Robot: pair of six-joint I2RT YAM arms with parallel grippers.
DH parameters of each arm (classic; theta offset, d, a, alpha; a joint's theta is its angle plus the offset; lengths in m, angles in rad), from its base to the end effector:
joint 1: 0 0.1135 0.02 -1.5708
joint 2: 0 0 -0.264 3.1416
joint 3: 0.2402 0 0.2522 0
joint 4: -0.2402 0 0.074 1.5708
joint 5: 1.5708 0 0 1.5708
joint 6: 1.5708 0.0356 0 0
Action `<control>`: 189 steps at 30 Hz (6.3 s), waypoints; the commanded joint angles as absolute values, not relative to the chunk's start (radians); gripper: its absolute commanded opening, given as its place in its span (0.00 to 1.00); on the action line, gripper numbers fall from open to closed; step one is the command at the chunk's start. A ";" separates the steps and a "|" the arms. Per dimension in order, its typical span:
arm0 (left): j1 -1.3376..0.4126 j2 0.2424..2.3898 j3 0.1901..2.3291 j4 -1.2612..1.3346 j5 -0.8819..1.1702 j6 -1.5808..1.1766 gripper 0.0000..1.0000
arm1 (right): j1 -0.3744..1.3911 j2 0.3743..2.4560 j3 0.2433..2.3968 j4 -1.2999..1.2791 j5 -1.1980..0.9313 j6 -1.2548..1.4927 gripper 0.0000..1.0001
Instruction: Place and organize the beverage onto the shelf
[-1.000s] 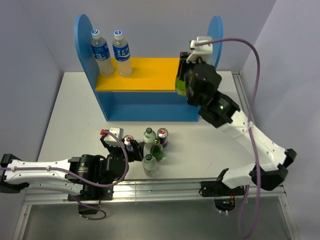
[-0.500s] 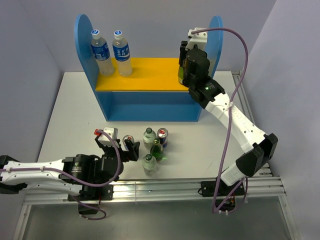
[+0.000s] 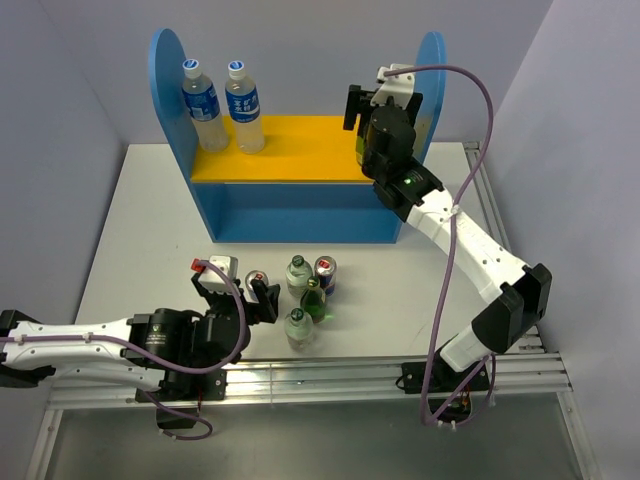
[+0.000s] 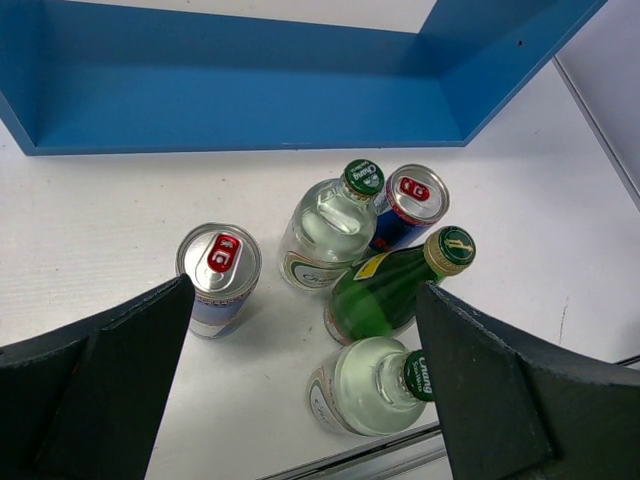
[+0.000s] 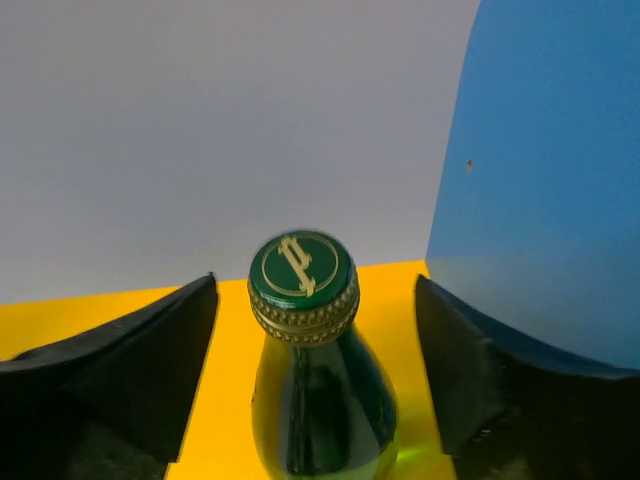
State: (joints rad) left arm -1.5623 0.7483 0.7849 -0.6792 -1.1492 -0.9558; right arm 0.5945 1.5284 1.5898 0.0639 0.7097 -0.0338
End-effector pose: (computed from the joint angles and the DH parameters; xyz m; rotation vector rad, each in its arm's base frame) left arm 0.0337 -0.1398 0.3090 -0.0188 1.8460 -0.4879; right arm 0.3028 0.1767 0.4648 0.1233 1.4710 -0.0576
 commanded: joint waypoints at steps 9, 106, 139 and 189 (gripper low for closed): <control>-1.568 0.759 0.824 -0.675 -1.169 -0.953 0.99 | 0.589 1.407 1.496 0.054 0.689 0.055 1.00; -1.566 0.647 0.851 -0.747 -1.259 -0.916 0.99 | 1.257 1.087 1.463 0.049 0.746 -0.075 0.00; -1.566 0.612 0.819 -0.778 -1.229 -0.911 0.99 | 0.653 1.628 1.847 0.025 0.439 -0.015 0.00; -1.307 0.745 0.716 -0.288 -0.839 -0.523 0.99 | 1.273 1.058 0.698 -0.227 0.881 0.696 1.00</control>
State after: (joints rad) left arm -1.3285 0.7330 0.7155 -0.3695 -0.9138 -0.5640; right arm 1.2675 1.0355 0.6998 -0.2371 0.8280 0.6010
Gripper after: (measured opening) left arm 0.994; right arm 0.998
